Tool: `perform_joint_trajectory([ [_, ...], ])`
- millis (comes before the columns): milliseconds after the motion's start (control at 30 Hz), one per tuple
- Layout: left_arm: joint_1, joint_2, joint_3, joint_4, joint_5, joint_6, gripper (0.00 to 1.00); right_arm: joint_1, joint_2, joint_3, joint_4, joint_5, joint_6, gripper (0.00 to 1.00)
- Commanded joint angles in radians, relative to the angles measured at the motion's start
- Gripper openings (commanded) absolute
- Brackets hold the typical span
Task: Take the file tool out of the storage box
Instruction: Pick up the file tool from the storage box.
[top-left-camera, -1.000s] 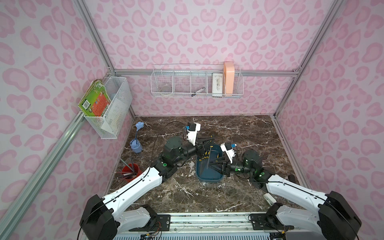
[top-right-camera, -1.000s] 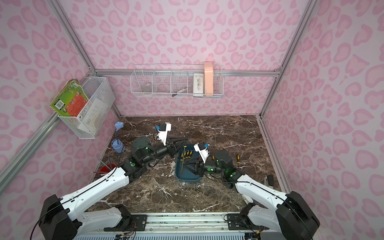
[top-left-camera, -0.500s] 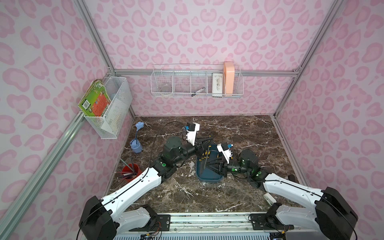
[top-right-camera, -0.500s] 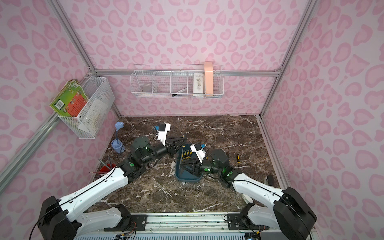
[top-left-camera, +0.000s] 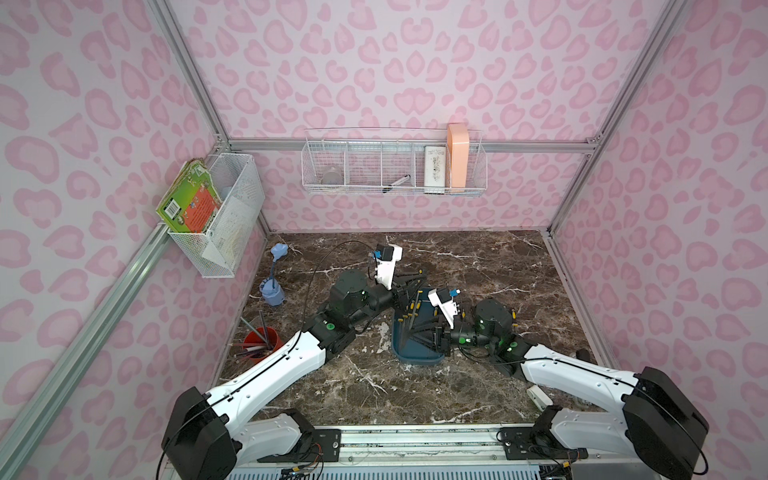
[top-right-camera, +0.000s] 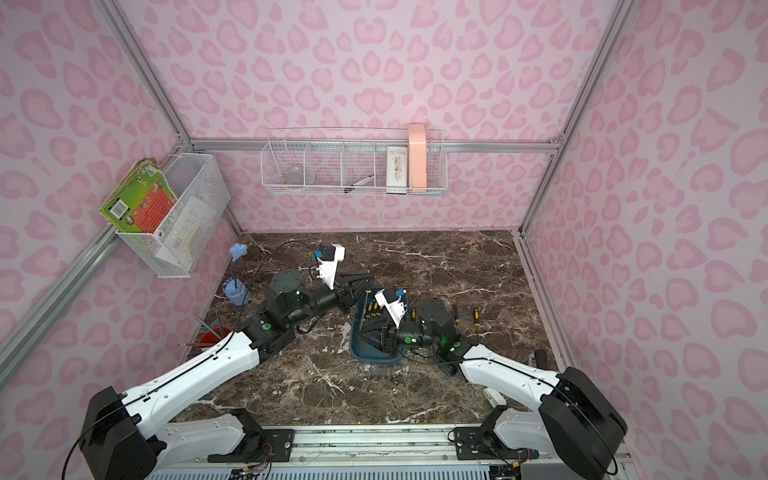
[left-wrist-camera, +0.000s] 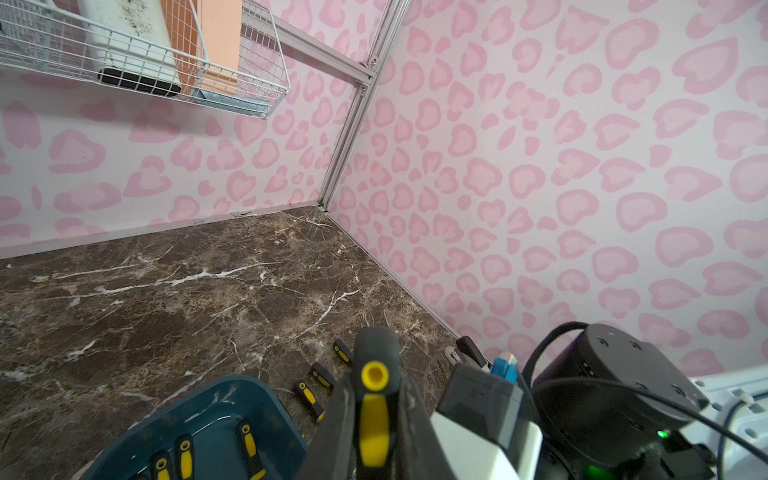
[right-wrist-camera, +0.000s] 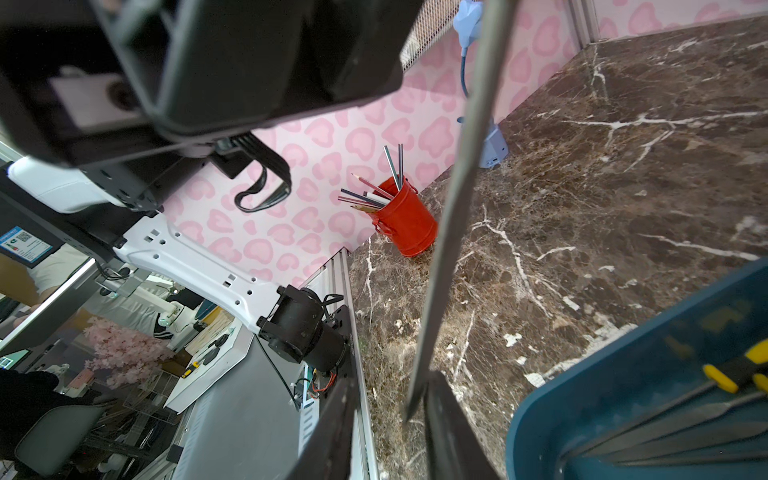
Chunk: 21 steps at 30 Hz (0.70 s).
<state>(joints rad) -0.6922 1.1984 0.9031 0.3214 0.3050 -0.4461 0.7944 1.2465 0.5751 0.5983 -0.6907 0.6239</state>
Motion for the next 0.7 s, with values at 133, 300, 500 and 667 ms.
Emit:
perform_joint_trajectory([
  [133, 0.002, 0.007, -0.002, 0.028, 0.009, -0.003, 0.0, 0.008, 0.021, 0.017, -0.007, 0.035, -0.015, 0.14],
  [300, 0.002, 0.008, 0.001, 0.014, -0.001, 0.0, 0.0, 0.008, 0.017, 0.015, -0.027, 0.071, -0.025, 0.03],
  [500, 0.002, 0.0, -0.015, 0.007, -0.029, 0.004, 0.31, 0.006, -0.014, 0.005, -0.066, 0.128, -0.045, 0.0],
  [667, 0.002, -0.01, -0.026, -0.018, -0.044, 0.004, 0.63, -0.023, -0.034, 0.057, -0.276, 0.219, -0.077, 0.0],
])
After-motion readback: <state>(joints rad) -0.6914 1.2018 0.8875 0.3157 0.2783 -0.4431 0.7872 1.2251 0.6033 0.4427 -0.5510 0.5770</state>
